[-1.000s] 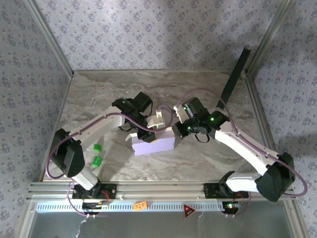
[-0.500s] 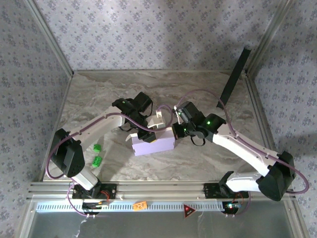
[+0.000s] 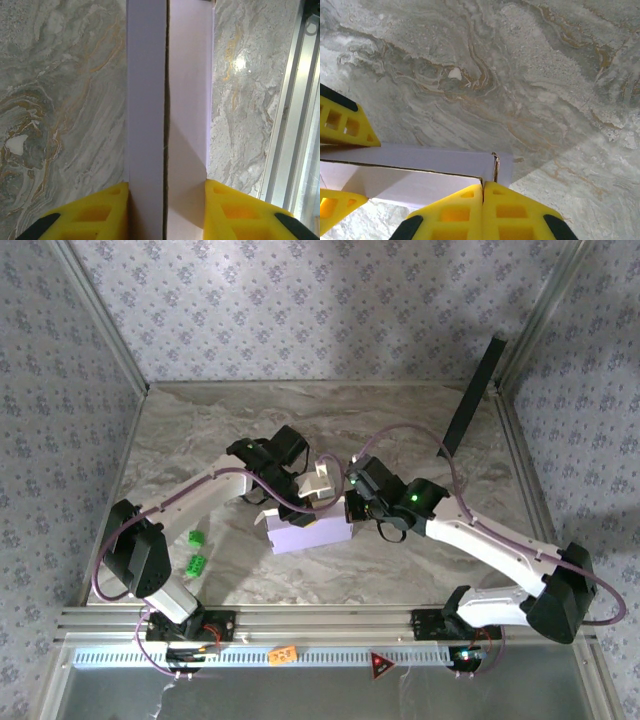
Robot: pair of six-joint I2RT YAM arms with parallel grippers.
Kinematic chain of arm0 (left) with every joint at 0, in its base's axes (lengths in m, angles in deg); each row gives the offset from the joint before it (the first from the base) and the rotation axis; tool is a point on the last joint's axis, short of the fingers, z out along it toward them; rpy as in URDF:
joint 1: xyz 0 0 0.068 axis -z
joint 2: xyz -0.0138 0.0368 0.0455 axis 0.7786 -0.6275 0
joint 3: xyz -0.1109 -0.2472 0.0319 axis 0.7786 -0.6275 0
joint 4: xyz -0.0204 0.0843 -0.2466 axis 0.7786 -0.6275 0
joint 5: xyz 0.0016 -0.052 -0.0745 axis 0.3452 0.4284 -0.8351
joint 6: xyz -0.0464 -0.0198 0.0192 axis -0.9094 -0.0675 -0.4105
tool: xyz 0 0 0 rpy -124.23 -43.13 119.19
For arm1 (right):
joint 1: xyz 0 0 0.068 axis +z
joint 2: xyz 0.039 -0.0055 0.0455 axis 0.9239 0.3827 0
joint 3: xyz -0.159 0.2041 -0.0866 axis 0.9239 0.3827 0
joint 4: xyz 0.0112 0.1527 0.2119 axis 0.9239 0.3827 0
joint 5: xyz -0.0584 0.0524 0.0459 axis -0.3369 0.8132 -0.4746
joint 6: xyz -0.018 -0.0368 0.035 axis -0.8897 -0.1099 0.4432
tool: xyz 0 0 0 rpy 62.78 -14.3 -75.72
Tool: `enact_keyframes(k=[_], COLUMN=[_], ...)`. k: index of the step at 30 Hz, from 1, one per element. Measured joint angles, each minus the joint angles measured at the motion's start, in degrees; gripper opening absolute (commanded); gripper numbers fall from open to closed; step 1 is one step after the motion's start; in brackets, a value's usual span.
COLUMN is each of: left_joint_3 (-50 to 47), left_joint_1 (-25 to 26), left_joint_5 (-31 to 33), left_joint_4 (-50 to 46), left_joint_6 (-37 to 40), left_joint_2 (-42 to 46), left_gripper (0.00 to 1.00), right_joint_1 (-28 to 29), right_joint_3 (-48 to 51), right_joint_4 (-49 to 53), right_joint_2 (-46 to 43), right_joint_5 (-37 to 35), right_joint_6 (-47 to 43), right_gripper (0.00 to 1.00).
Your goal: Fold the paper box
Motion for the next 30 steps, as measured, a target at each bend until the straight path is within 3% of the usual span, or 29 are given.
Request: enact_keyframes(k=[11,20,25,30], left_joint_3=[0.2,3.65,4.02,3.23], left_joint_1=[0.2,0.55,0.46,-1.05], left_joint_5=[1.53,3.63,5.9,8.0], left_joint_4=[1.51,2.03,3.17,6.82], left_joint_6=[-0.22,0.59,0.09,-2.82], left_joint_2=[-0.04,-2.97,-2.89,1.29], left_gripper=[0.34,0.4,0.59,0.67], right_joint_1=[2.29,2.91,2.75,2.08], right_joint_3=[4.61,5.73,6.49,6.51], right_joint_4=[-4.98,-5.25,-6.21,-6.32], right_joint_2=[-2.91,-3.04,-3.04,-3.04], right_joint_5=[-5.29,-10.43,-10.58,-9.75], right_joint_6=[2.84,2.78,2.8,2.78], right_gripper=[0.0,0.0,0.0,0.0])
